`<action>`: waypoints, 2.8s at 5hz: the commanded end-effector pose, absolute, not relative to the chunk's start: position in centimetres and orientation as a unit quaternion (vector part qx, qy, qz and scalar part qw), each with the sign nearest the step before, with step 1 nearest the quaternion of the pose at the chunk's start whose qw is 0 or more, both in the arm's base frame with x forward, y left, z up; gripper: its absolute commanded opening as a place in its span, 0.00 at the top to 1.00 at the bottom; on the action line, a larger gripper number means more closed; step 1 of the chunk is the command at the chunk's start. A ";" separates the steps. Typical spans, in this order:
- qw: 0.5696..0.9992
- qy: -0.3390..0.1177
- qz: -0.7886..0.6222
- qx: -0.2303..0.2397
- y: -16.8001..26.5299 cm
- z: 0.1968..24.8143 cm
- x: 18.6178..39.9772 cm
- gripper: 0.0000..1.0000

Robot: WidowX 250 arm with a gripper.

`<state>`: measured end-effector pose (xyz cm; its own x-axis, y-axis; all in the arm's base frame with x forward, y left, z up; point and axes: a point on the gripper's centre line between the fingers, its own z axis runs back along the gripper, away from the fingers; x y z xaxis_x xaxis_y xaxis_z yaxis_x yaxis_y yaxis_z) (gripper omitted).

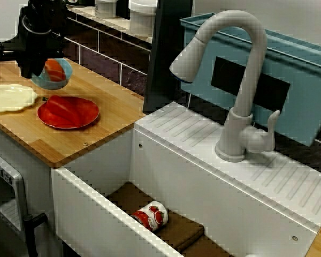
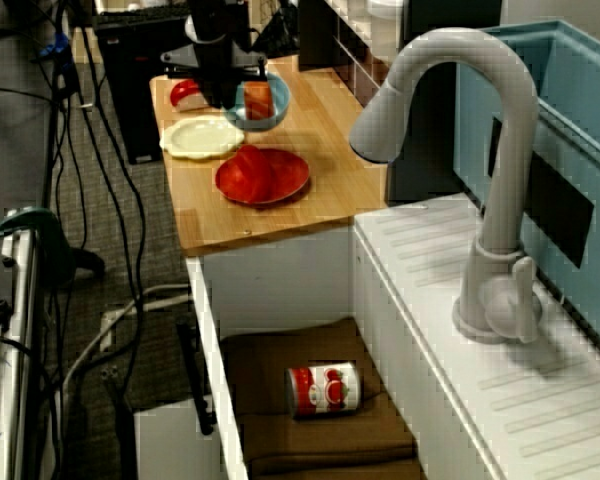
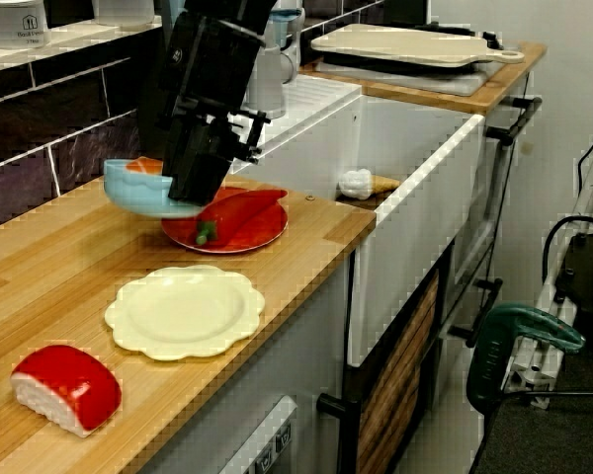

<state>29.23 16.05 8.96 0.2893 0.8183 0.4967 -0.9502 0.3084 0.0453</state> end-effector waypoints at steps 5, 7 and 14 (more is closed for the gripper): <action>0.807 -0.331 0.460 0.167 11.6 9.8 26.6 1.00; 0.813 -0.324 0.456 0.159 10.1 10.3 26.8 1.00; 0.875 -0.283 0.379 0.102 1.9 9.1 27.1 1.00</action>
